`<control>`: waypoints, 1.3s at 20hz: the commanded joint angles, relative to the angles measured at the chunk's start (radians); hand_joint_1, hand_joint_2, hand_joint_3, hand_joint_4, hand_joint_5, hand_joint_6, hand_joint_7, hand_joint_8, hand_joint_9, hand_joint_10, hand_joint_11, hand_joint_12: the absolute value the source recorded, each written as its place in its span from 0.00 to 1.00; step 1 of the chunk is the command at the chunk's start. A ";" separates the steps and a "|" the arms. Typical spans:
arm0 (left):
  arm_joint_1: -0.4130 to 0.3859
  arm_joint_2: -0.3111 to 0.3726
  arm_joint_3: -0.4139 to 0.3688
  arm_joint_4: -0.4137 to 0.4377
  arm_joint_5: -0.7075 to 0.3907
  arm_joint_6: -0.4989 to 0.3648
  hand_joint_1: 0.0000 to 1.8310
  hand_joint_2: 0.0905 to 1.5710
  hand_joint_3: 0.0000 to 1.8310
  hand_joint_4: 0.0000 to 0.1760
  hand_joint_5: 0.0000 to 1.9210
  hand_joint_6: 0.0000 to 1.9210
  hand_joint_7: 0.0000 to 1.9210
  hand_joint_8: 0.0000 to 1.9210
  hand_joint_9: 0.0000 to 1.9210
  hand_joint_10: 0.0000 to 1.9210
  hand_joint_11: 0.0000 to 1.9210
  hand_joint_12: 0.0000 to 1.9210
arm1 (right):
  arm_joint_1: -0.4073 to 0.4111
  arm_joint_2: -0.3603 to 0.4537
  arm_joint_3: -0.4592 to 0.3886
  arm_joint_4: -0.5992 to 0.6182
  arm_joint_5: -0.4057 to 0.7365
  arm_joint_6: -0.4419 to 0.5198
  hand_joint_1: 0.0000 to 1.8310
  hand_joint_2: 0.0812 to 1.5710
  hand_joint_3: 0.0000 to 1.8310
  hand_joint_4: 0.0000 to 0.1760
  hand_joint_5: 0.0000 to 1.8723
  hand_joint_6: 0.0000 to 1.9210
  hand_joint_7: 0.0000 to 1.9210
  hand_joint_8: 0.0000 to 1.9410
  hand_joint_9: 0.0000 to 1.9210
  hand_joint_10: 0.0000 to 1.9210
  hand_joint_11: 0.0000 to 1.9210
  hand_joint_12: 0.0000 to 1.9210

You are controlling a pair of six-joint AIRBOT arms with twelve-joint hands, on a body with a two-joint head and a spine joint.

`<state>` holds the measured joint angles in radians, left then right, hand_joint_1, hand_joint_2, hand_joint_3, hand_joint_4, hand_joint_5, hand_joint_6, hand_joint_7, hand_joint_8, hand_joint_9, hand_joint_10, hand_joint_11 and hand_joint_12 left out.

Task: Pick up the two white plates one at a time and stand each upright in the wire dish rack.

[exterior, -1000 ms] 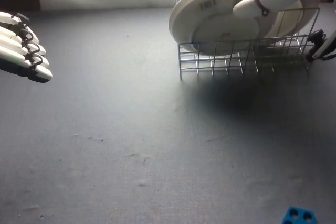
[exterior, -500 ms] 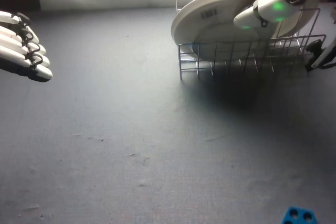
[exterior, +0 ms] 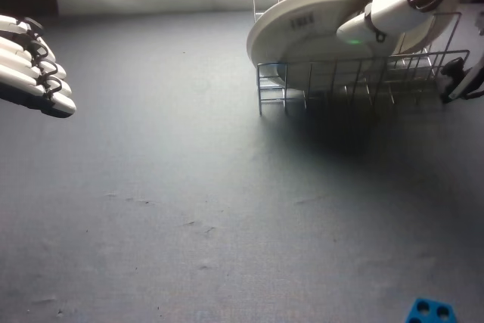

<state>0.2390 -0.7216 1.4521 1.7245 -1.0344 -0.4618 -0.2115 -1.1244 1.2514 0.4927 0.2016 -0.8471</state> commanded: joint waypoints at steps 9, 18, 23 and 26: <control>-0.014 0.004 0.001 -0.075 -0.026 -0.009 0.00 0.71 0.00 0.00 0.19 0.00 0.17 0.00 0.15 0.00 0.00 0.30 | 0.002 0.004 0.002 -0.016 0.128 0.013 0.54 0.66 0.00 0.00 0.32 0.08 0.38 0.04 0.28 0.25 0.05 0.73; -0.018 0.005 -0.006 -0.075 -0.037 -0.015 0.00 0.71 0.00 0.00 0.20 0.00 0.19 0.00 0.17 0.00 0.00 0.35 | 0.010 0.004 -0.007 -0.070 0.160 0.014 0.54 0.67 0.00 0.00 0.32 0.06 0.37 0.03 0.26 0.25 0.03 0.75; -0.019 0.005 -0.008 -0.075 -0.051 -0.023 0.00 0.71 0.00 0.00 0.20 0.00 0.19 0.00 0.17 0.00 0.00 0.33 | 0.034 0.004 -0.012 -0.073 0.161 0.014 0.53 0.66 0.00 0.00 0.25 0.02 0.28 0.00 0.18 0.23 0.00 0.65; -0.022 0.007 -0.014 -0.075 -0.070 -0.031 0.00 0.71 0.00 0.00 0.19 0.00 0.18 0.00 0.16 0.00 0.00 0.34 | 0.051 0.004 -0.016 -0.077 0.160 0.014 0.55 0.65 0.00 0.00 0.20 0.00 0.24 0.00 0.11 0.29 0.00 0.55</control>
<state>0.2302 -0.7208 1.4368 1.7252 -1.0782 -0.4896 -0.1772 -1.1259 1.2377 0.4213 0.2493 -0.8417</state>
